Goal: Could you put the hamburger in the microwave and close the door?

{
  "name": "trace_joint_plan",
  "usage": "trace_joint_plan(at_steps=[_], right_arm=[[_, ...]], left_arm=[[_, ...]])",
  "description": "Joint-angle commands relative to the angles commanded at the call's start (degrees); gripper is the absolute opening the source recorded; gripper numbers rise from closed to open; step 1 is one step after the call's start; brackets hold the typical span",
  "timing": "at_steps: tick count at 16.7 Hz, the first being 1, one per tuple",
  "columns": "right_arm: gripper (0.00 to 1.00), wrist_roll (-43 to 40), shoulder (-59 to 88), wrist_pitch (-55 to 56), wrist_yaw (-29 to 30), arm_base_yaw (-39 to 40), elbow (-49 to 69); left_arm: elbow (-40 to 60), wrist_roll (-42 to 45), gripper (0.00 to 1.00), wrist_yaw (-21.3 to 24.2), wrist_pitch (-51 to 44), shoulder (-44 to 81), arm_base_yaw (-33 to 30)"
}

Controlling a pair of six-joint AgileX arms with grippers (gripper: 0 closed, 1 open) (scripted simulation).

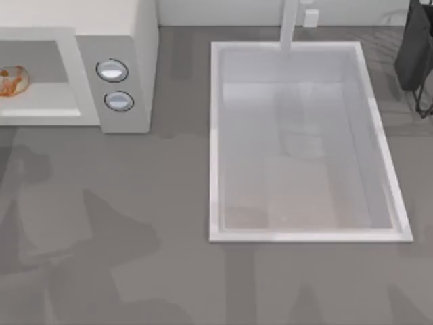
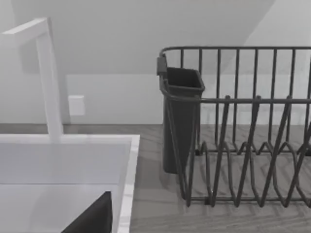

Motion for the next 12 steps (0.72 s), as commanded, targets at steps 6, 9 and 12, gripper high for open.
trace_joint_plan(at_steps=[6,9,12], right_arm=[[1.00,0.0,0.0,0.0,0.0,0.0,0.0],[1.00,0.0,0.0,0.0,0.0,0.0,0.0],[1.00,0.0,0.0,0.0,0.0,0.0,0.0]], left_arm=[[-8.0,-1.0,1.00,-1.2,-6.9,-23.4,-4.5],[-12.9,-1.6,1.00,-1.9,-11.2,-37.6,-7.2],[-17.8,-2.2,1.00,-2.6,-15.4,-51.2,-10.0]])
